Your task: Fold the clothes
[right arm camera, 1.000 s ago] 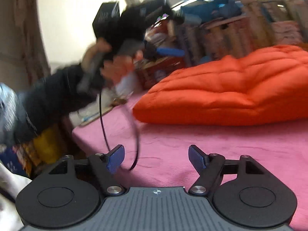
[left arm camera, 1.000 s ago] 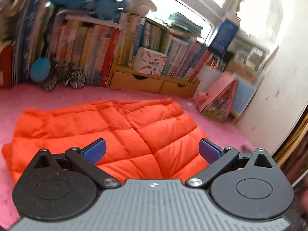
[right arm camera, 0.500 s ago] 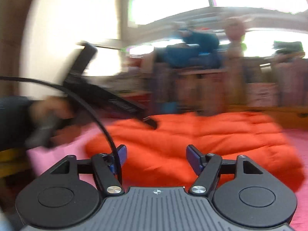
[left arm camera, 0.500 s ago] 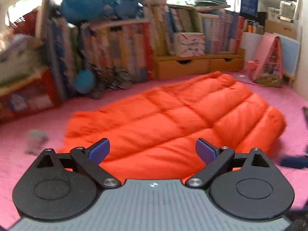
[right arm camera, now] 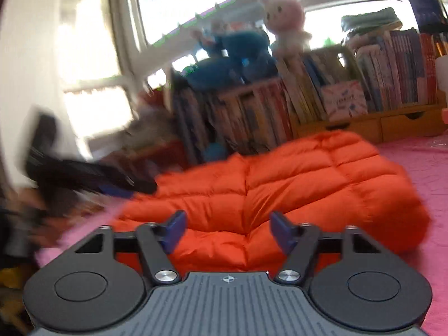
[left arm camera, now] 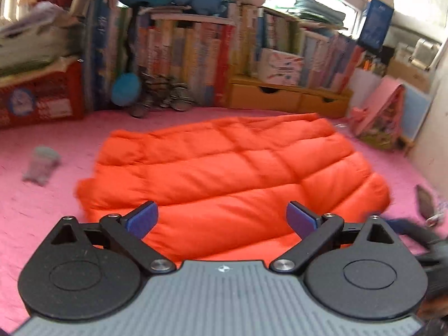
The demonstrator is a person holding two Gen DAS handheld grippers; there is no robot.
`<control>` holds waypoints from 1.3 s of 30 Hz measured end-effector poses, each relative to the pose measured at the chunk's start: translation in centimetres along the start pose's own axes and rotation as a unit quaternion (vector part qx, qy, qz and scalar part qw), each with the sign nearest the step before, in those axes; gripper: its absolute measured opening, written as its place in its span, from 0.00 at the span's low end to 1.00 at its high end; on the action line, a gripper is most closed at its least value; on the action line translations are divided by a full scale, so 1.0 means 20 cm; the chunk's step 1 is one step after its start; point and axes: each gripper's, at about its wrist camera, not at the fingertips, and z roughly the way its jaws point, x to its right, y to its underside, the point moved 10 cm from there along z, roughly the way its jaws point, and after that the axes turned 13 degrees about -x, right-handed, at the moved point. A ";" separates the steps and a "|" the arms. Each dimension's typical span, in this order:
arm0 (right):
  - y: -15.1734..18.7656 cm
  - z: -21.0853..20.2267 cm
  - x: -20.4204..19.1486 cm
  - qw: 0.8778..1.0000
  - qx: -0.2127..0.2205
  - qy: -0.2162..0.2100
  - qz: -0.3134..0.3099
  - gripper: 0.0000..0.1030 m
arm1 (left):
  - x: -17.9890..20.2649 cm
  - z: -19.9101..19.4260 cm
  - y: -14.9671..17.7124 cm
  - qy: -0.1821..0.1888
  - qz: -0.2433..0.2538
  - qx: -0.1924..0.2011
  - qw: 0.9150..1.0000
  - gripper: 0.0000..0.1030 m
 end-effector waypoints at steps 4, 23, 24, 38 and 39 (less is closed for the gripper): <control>0.05 0.30 -0.10 0.997 -0.042 0.067 0.003 0.52 | 0.17 0.09 -0.03 0.006 0.028 -0.010 1.000 0.76; 0.14 0.42 -0.14 0.987 -0.088 0.137 0.020 0.47 | 0.10 0.80 -0.41 -0.125 -0.020 -0.058 0.990 0.62; 0.14 0.42 -0.13 0.987 -0.088 0.134 0.024 0.47 | 0.10 0.82 -0.41 -0.132 -0.017 -0.060 0.989 0.63; 0.12 0.44 -0.12 0.987 -0.089 0.128 0.031 0.47 | 0.14 0.91 -0.42 -0.163 0.020 -0.045 0.985 0.65; 0.12 0.43 -0.12 0.987 -0.089 0.128 0.030 0.47 | 0.14 0.91 -0.42 -0.164 0.022 -0.043 0.985 0.65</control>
